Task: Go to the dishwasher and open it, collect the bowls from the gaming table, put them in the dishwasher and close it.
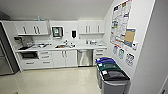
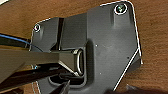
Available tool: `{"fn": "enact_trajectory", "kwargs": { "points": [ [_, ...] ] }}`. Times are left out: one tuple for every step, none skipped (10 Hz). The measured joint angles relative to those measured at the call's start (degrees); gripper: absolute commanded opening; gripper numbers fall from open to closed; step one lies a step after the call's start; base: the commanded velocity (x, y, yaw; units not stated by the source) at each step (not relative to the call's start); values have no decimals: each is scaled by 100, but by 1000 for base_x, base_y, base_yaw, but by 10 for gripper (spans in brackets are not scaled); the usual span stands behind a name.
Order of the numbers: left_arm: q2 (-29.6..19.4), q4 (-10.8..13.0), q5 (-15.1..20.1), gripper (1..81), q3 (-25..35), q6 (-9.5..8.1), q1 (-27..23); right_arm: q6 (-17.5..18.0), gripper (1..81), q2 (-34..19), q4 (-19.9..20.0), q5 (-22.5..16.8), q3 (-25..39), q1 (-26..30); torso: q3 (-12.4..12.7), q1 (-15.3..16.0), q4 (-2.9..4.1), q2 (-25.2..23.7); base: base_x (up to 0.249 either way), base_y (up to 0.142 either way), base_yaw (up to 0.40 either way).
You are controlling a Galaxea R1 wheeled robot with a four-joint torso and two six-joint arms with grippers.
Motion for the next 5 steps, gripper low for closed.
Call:
{"fn": "enact_trajectory", "kwargs": {
  "points": [
    [-13,0,2,811,-2,0,2,0,811,-1,0,0,0,-1,0,-2,0,0,244,0,0],
    [-29,0,0,811,-2,0,0,0,811,11,0,0,0,-1,0,0,0,0,244,0,0],
    [-21,0,5,811,-2,0,5,0,811,10,0,0,0,-1,0,-2,0,0,244,0,0],
    [-18,0,2,811,0,0,0,0,811,-1,0,0,-5,-1,0,-2,0,0,244,0,0],
    [-41,0,2,811,-2,0,2,-2,811,2,0,2,-5,0,0,0,0,0,244,0,0]
  ]
}}
